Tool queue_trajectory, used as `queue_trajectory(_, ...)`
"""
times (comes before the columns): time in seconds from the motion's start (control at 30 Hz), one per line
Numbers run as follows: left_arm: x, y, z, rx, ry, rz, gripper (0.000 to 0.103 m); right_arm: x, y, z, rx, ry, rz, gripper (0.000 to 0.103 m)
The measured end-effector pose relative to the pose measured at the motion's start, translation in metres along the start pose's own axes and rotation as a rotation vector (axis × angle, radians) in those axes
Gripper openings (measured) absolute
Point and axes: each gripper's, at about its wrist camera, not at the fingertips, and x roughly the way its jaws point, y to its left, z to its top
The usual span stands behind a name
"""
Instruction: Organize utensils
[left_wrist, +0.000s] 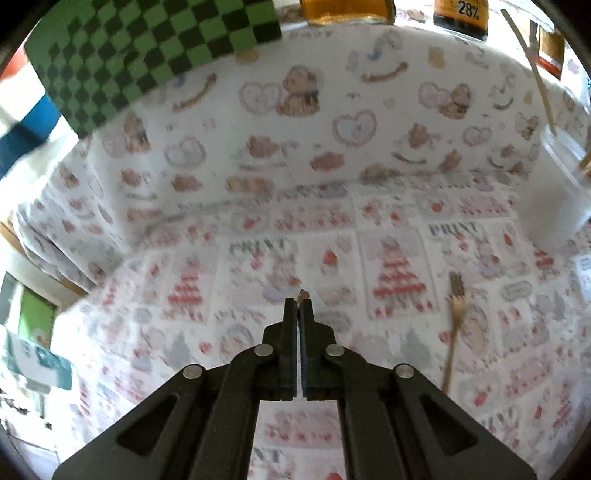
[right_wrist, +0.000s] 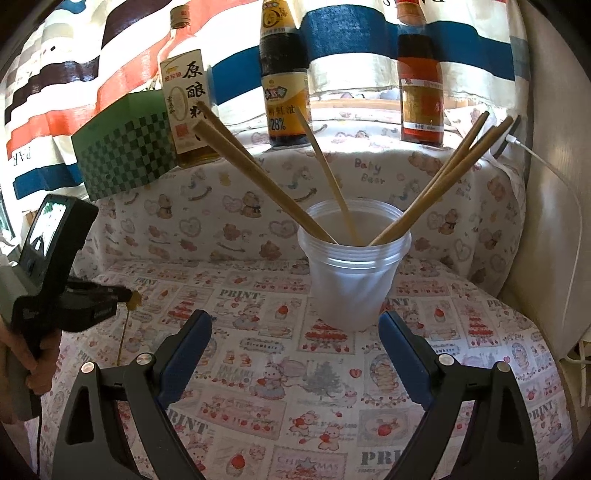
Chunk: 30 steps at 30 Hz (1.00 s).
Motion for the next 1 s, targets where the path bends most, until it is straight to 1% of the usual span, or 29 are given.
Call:
queue_trajectory(0.07, -0.003, -0.002, -0.001, 0.007, -0.01, 0.018, 0.0, -0.002, 0.001, 0.0, -0.004, -0.005, 0.002, 0.093)
queue_trajectory(0.13, -0.005, -0.004, -0.003, 0.008, -0.019, 0.01, 0.0, -0.003, 0.001, 0.0, -0.003, -0.006, 0.003, 0.093)
queue_trajectory(0.17, -0.002, -0.004, -0.003, -0.001, -0.02, -0.007, 0.001, -0.002, 0.001, 0.0, 0.0, -0.006, 0.004, 0.093)
queue_trajectory(0.27, -0.001, 0.001, 0.001, -0.053, -0.001, -0.1, 0.001, 0.0, -0.002, 0.0, 0.012, 0.004, 0.001, 0.093)
queue_trajectory(0.3, -0.001, -0.001, 0.0, -0.054, 0.002, -0.112, 0.001, 0.001, -0.003, 0.001, 0.017, 0.01, 0.003, 0.093)
queue_trajectory(0.33, -0.001, -0.002, 0.0, -0.043, 0.0, -0.103, 0.001, 0.001, -0.003, 0.0, 0.021, 0.013, 0.005, 0.093)
queue_trajectory(0.4, 0.0, -0.007, -0.001, -0.02, -0.007, -0.053, 0.001, 0.002, -0.005, 0.001, 0.031, 0.019, 0.01, 0.093)
queue_trajectory(0.43, 0.001, -0.008, -0.002, -0.022, -0.008, -0.045, 0.001, 0.002, -0.005, 0.001, 0.036, 0.022, 0.015, 0.093)
queue_trajectory(0.53, 0.005, -0.004, -0.005, -0.043, -0.007, -0.033, 0.001, 0.001, -0.005, 0.001, 0.041, 0.021, 0.019, 0.093)
queue_trajectory(0.6, 0.002, -0.003, -0.006, -0.05, -0.032, -0.049, 0.001, 0.001, -0.005, 0.001, 0.036, 0.019, 0.016, 0.093)
queue_trajectory(0.63, 0.005, 0.002, -0.007, -0.051, -0.044, -0.07, 0.003, 0.001, -0.004, 0.001, 0.035, 0.02, 0.015, 0.093)
queue_trajectory(0.67, 0.006, 0.006, -0.007, -0.051, -0.049, -0.089, 0.011, 0.001, -0.005, 0.001, 0.036, 0.02, 0.016, 0.093)
queue_trajectory(0.7, 0.004, 0.006, -0.007, -0.058, -0.056, -0.113, 0.022, 0.001, -0.004, 0.001, 0.036, 0.022, 0.016, 0.093)
queue_trajectory(0.77, 0.0, 0.005, -0.007, -0.066, -0.067, -0.154, 0.027, 0.001, -0.004, 0.001, 0.035, 0.023, 0.013, 0.093)
queue_trajectory(0.83, -0.001, 0.002, -0.005, -0.072, -0.061, -0.18, 0.028, 0.002, -0.004, 0.001, 0.034, 0.024, 0.01, 0.093)
queue_trajectory(0.9, 0.002, 0.0, -0.003, -0.09, -0.039, -0.182, 0.037, 0.002, -0.005, 0.001, 0.036, 0.024, 0.009, 0.093)
queue_trajectory(1.0, 0.015, 0.001, -0.001, -0.121, 0.011, -0.17, 0.037, 0.002, -0.005, 0.001, 0.036, 0.025, 0.009, 0.093)
